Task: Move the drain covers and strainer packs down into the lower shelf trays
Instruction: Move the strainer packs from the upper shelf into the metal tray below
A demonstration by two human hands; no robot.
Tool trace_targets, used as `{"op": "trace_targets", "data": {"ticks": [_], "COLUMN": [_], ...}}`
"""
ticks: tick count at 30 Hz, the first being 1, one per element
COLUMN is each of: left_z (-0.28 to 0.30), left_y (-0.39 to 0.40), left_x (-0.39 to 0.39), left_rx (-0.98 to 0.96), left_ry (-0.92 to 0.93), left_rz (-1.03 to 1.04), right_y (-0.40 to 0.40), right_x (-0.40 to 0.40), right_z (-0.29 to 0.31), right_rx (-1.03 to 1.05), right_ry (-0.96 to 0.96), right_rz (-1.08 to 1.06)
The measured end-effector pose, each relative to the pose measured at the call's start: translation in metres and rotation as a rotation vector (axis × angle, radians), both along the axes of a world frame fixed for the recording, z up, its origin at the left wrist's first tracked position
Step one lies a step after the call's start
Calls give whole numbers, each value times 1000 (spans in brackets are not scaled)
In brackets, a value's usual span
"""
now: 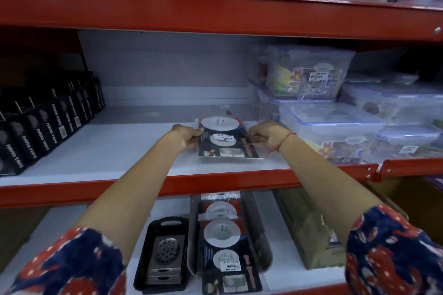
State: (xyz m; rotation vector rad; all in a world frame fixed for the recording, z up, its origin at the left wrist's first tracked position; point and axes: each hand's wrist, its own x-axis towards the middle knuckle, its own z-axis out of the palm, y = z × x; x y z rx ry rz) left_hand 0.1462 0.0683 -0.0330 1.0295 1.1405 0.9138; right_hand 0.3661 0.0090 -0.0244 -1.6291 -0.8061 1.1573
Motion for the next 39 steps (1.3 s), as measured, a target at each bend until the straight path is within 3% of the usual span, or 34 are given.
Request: {"op": "trace_targets", "data": {"ticks": [11, 22, 31, 39], "left_z": [-1, -71, -117, -158], "left_y": [-124, -223, -256, -220], "left_x": [-48, -94, -104, -82], "left_rx": [45, -19, -108, -228], "left_ry": [-22, -18, 50, 105], "left_rz": [-167, -251, -238, -191], "right_y": [-127, -233, -266, -227], "right_x": [-19, -46, -57, -47], "right_z": [4, -54, -109, -151], "right_rx": [45, -27, -133, -229], "right_ry": [158, 174, 184, 177], "right_rz": [138, 240, 211, 122]}}
